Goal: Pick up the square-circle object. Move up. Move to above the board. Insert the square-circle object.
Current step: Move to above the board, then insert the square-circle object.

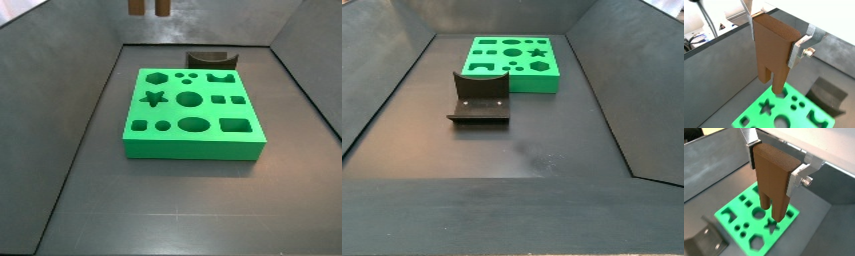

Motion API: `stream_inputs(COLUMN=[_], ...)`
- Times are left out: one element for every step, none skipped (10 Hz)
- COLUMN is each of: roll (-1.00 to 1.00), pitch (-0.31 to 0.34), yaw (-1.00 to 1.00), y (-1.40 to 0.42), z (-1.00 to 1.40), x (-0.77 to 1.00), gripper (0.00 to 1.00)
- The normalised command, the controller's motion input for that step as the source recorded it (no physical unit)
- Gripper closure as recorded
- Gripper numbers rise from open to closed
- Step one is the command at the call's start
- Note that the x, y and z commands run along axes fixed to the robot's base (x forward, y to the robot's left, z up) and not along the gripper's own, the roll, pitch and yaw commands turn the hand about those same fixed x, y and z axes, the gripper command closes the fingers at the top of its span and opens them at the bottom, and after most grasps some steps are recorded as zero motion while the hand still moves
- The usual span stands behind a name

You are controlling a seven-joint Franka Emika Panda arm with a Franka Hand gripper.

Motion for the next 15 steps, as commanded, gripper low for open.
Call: stream_inputs(roll=[0.01,0.01,0.02,0.04,0.04,0.01,-0.06,0.0,0.0,0.0,0.05,0.0,-0.09,-0.03,0.0], pitch=[0.13,0.135,0.134,0.116,0.09,-0.001,-0.05,0.08,0.0,0.0,0.0,0.0,0.043,0.049,0.037], yaw=[0.01,0.01,0.01,0.01,0.01,0.0,0.0,0.2,0.27,0.2,0.26,0.11,-0.1,-0.11,-0.09], y=[-1.0,-0.77,-0.58,-0.3,-0.19,-0.02,0.0,-0.25,-0.25,-0.17,-0.1,0.0,0.0,0.0,-0.03], z=[0.06,0.06,0.05,0.04,0.03,0.0,-0.41,-0.93,-1.0,-1.0,-1.0,-0.94,-0.8,-0.8,-0.81], x=[0.37,0.31,0.26,0.16,0.11,0.0,-0.01,-0.03,-0.12,-0.08,-0.05,0.0,0.0,-0.03,-0.09], gripper=[1.0,1.0,1.0,1.0,1.0,1.0,1.0,1.0,1.0,1.0,1.0,1.0,1.0,1.0,1.0])
